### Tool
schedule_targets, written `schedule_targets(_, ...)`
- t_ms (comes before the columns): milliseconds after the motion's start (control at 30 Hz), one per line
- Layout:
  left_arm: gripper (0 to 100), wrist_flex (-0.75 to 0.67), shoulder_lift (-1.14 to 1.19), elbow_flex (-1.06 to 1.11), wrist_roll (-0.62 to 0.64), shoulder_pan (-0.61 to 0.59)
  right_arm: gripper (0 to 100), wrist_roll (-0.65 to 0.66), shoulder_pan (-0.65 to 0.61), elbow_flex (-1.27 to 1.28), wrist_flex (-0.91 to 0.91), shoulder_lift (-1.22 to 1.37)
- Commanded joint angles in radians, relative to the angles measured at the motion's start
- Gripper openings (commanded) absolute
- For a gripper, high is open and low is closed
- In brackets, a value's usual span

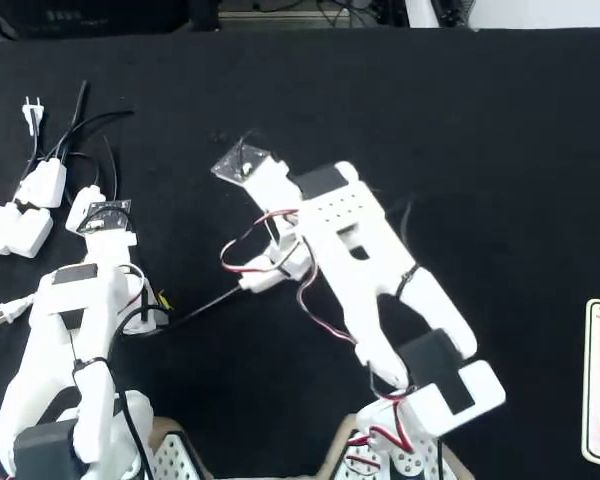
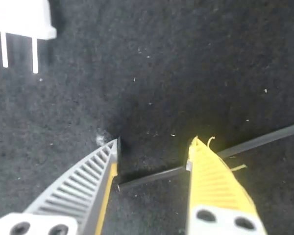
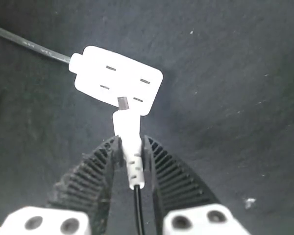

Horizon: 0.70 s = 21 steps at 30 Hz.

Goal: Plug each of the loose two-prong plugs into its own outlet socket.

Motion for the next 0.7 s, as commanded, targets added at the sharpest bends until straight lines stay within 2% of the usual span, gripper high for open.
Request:
schedule_targets(0, 23, 0.011, -0.006, -0.010, -0.008, -0.015, 1.1, -0.005, 0.025, -0.105, 0.041, 0.004)
schedule_targets(367, 23, 0.011, -0.006, -0.010, -0.008, -0.018, 1.1, -0.080, 0.025, -0.521, 0.400, 0.257)
schedule_targets(500, 23, 0.011, -0.006, -0.010, -0.008, -0.018, 1.1, -0.133, 0.026, -0.631, 0.425, 0.349)
schedule_targets(667, 23, 0.011, -0.006, -0.010, -0.008, -0.018, 1.1, -0.219, 0.026, -0.653, 0.427, 0.410)
